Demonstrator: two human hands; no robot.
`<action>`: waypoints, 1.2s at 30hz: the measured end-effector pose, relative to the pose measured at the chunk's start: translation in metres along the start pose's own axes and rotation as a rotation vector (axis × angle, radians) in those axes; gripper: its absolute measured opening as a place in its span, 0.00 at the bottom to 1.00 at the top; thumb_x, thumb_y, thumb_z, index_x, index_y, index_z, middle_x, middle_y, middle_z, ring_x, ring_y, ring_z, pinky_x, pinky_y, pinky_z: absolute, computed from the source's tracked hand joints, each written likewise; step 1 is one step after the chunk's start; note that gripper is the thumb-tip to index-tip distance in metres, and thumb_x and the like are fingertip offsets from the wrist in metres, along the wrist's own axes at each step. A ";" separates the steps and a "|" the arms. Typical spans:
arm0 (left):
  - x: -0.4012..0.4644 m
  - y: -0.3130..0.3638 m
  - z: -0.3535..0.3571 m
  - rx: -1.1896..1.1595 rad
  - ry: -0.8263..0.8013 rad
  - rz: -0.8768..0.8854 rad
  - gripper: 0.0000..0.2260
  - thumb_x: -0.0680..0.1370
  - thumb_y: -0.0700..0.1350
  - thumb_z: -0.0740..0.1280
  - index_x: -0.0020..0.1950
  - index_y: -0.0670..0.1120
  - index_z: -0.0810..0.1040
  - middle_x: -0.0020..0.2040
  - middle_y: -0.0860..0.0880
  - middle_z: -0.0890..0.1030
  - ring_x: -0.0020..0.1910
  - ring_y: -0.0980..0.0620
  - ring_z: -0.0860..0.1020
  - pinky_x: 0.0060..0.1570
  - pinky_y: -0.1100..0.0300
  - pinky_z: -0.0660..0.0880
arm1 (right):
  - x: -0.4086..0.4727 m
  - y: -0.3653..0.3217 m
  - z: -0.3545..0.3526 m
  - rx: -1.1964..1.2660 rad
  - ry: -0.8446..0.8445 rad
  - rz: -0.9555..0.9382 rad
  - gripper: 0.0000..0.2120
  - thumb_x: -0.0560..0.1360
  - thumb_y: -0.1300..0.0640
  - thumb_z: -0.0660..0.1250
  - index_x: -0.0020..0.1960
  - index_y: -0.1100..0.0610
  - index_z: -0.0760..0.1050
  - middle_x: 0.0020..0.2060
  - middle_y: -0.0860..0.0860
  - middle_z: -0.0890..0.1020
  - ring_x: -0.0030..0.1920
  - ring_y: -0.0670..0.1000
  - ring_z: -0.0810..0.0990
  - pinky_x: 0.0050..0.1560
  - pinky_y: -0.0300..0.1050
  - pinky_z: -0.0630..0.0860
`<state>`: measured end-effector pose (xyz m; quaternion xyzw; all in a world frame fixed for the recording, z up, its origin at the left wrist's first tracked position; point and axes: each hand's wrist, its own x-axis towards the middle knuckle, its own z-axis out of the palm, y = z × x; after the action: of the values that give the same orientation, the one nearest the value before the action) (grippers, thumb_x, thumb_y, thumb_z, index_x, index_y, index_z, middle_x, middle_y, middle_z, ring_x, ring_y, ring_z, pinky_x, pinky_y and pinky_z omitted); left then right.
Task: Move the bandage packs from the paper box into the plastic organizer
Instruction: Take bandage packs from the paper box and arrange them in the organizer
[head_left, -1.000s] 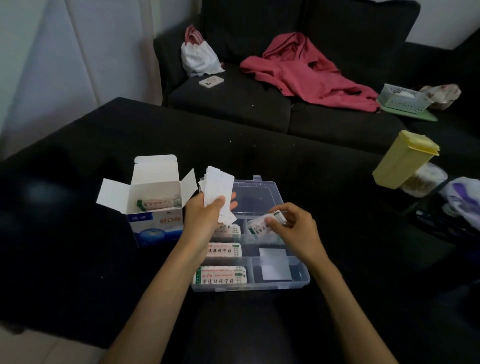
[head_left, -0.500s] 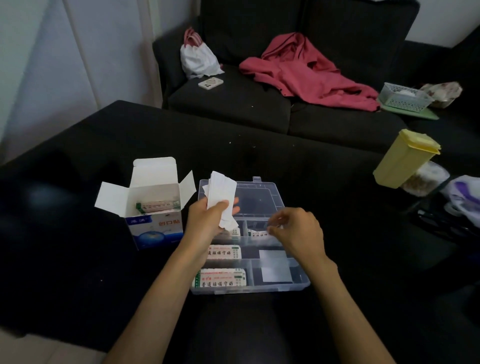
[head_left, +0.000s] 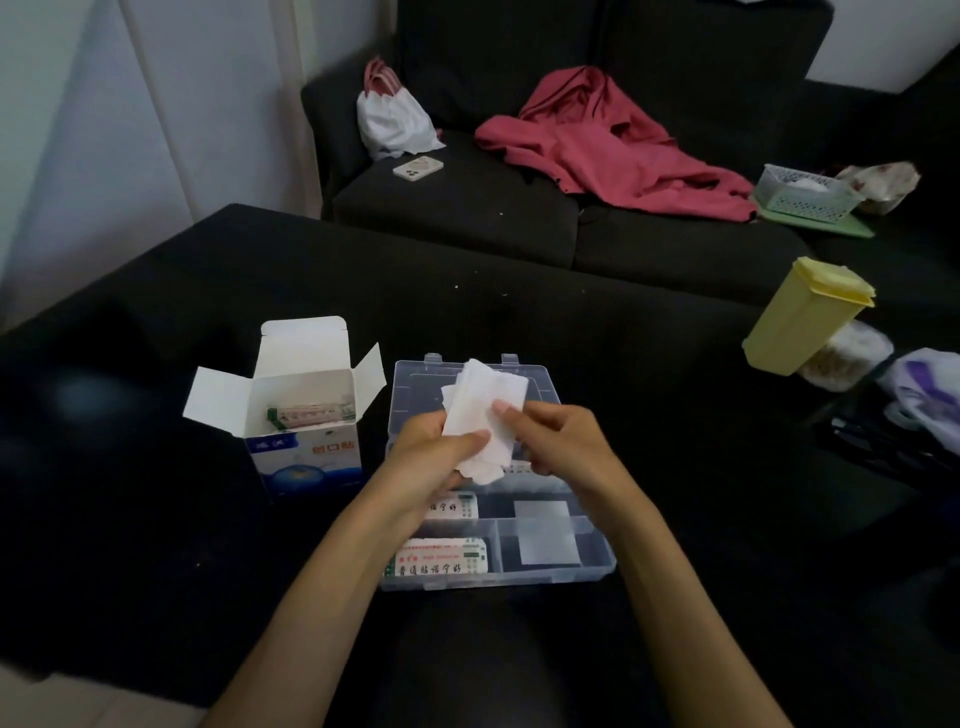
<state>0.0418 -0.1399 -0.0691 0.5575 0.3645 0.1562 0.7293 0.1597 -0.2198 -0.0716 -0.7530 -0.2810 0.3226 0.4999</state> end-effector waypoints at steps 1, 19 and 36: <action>-0.001 0.000 0.001 0.032 -0.004 -0.003 0.12 0.78 0.39 0.65 0.62 0.44 0.75 0.49 0.48 0.83 0.48 0.52 0.82 0.42 0.62 0.79 | -0.001 0.001 0.002 -0.008 -0.007 -0.004 0.10 0.75 0.51 0.68 0.52 0.54 0.80 0.39 0.44 0.81 0.35 0.41 0.79 0.30 0.28 0.71; 0.001 -0.005 0.001 0.069 0.018 0.073 0.06 0.80 0.43 0.63 0.54 0.46 0.78 0.45 0.47 0.84 0.44 0.52 0.83 0.41 0.62 0.79 | 0.000 0.004 -0.009 0.215 0.014 0.145 0.09 0.69 0.60 0.74 0.47 0.60 0.79 0.39 0.54 0.84 0.33 0.45 0.80 0.36 0.35 0.78; 0.004 -0.007 0.000 0.104 -0.053 0.059 0.06 0.80 0.42 0.63 0.53 0.46 0.80 0.43 0.48 0.85 0.42 0.54 0.83 0.42 0.61 0.79 | 0.001 0.006 -0.014 0.271 -0.056 0.188 0.10 0.70 0.60 0.73 0.49 0.61 0.78 0.39 0.54 0.83 0.33 0.45 0.80 0.34 0.33 0.76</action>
<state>0.0434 -0.1401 -0.0766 0.6088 0.3363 0.1437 0.7040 0.1721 -0.2289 -0.0732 -0.6925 -0.1768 0.4237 0.5565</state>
